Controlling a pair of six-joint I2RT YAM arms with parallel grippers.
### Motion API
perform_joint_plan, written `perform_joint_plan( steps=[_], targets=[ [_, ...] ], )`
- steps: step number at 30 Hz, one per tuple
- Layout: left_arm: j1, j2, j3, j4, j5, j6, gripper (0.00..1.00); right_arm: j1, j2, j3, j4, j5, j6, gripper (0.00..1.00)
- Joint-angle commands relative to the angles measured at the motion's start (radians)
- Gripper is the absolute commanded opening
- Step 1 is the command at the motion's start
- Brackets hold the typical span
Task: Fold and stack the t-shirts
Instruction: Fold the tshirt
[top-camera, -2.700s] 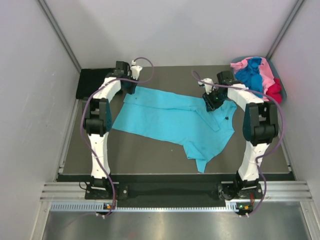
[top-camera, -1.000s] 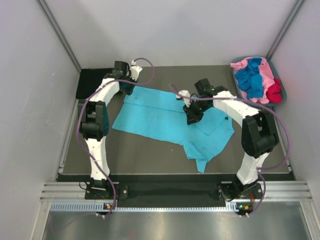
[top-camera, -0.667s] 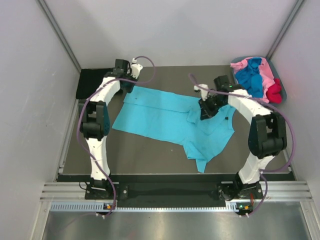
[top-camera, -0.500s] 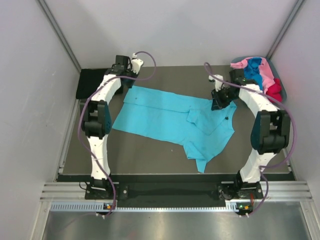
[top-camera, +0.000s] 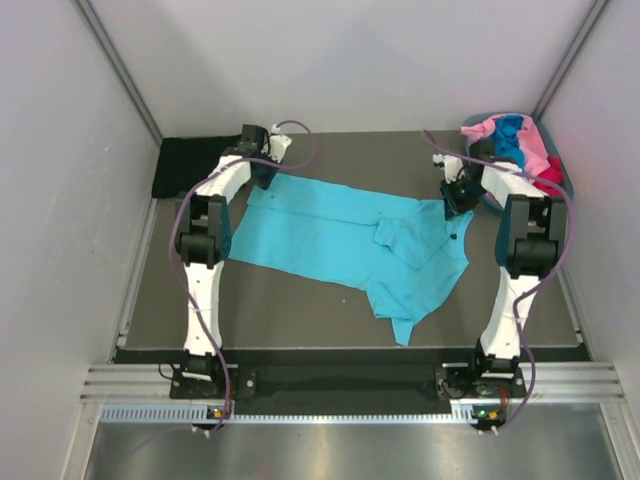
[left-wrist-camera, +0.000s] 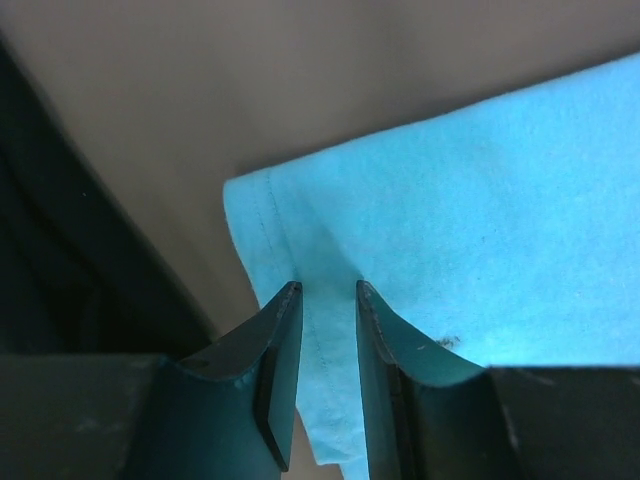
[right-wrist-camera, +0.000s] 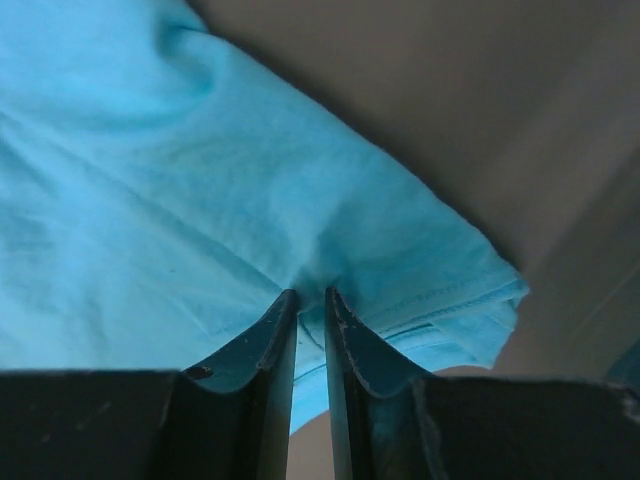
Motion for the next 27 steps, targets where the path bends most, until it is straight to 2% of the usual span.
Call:
perform_joint_plan(
  steps=[1,9,17,23,27],
  targets=[
    [-0.003,0.007,0.025,0.006,-0.029,0.004,0.34,-0.009,0.025,0.075,0.043,0.121,-0.001,0.18],
    [-0.003,0.069,0.036,0.029,-0.093,0.013,0.36,-0.009,0.196,0.267,0.050,0.304,0.006,0.20],
    [-0.003,0.171,0.161,0.101,-0.129,0.050,0.37,0.004,0.347,0.471,0.020,0.323,-0.039,0.21],
    [-0.006,0.215,0.217,0.174,-0.184,0.039,0.38,0.014,0.398,0.568,0.040,0.349,-0.057,0.22],
    [-0.008,0.115,0.215,0.184,-0.187,0.008,0.39,0.013,0.326,0.550,0.030,0.338,-0.053,0.22]
  ],
)
